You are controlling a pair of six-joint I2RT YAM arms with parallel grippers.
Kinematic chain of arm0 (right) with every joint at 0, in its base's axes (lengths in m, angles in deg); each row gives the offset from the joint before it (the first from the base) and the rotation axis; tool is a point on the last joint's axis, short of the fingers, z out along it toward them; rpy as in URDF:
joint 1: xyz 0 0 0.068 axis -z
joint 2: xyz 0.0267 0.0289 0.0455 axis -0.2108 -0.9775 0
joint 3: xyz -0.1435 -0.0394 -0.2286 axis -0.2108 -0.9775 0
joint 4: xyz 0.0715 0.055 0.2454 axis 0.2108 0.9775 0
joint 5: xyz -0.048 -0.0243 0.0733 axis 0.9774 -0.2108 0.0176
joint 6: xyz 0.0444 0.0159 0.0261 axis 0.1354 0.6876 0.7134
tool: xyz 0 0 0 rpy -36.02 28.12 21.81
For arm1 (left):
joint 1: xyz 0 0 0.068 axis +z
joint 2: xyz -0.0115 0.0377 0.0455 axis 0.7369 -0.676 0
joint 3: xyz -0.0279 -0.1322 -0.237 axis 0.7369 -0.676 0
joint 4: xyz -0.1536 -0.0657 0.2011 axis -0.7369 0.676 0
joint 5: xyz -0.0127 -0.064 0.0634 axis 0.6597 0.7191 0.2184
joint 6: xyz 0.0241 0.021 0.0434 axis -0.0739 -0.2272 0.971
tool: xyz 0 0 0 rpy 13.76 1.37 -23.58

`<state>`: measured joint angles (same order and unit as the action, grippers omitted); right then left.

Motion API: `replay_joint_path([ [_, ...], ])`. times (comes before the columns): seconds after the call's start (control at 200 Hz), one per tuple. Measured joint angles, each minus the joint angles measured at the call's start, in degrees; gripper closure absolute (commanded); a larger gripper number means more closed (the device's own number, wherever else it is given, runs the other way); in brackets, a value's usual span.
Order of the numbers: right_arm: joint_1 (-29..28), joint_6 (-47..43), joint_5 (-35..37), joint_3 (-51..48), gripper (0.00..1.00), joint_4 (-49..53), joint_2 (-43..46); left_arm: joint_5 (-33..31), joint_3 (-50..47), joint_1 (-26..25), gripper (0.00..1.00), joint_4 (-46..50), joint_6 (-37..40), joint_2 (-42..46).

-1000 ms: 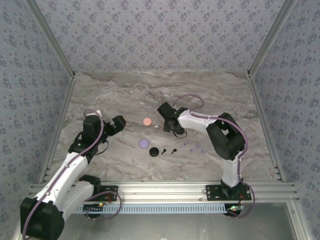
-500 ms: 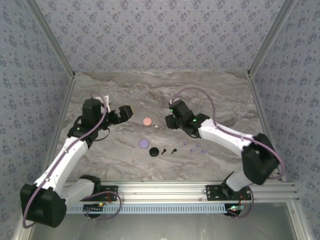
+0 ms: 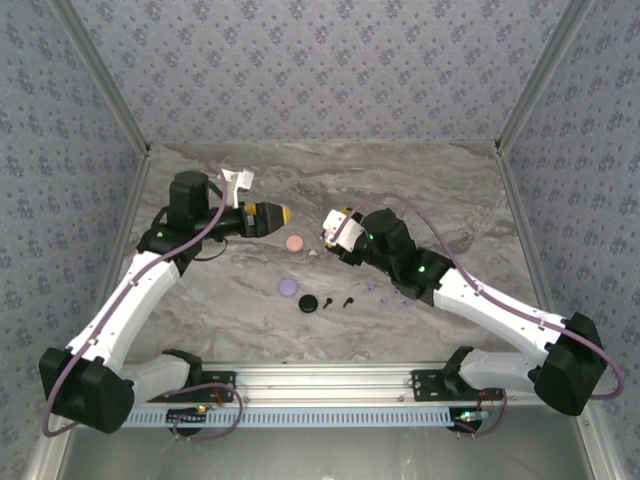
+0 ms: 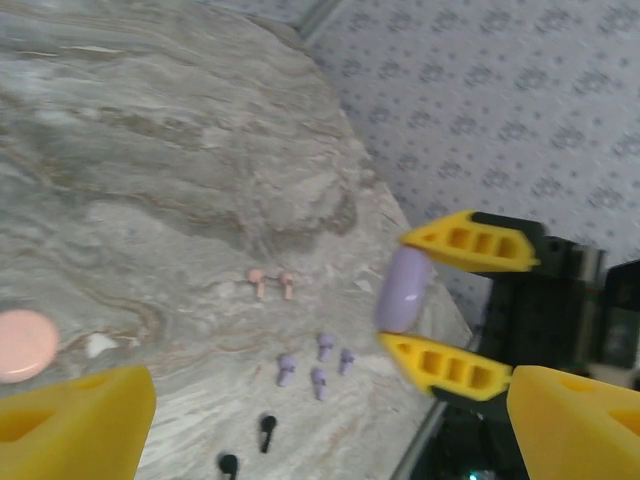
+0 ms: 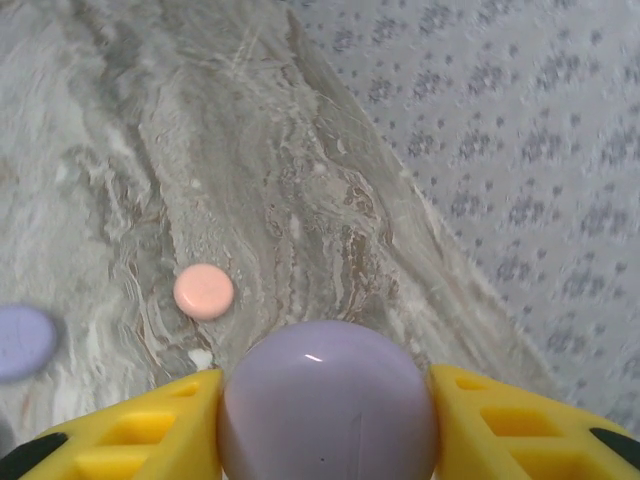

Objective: Insert the wireless bluetooth earbuds into the charging case

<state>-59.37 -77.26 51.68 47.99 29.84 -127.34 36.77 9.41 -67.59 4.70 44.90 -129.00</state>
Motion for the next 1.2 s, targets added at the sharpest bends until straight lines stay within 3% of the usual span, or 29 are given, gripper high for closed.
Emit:
replay_joint_path([
  [0.295, 0.17, -10.05, -4.09, -1.6, 0.49, -1.53, 0.44, 1.73, -2.19, -6.86, 0.18, -6.56, -2.32, -0.5],
  [0.71, 0.24, -10.25, -7.1, -1.6, 0.49, -2.19, 0.5, -0.61, -7.74, -10.67, 0.33, -17.49, -9.18, -3.69],
  [1.204, 0.24, -9.14, -7.52, -1.57, 0.48, -2.19, 0.5, -2.25, -7.8, -14.36, 0.52, -21.68, -11.63, -9.6],
])
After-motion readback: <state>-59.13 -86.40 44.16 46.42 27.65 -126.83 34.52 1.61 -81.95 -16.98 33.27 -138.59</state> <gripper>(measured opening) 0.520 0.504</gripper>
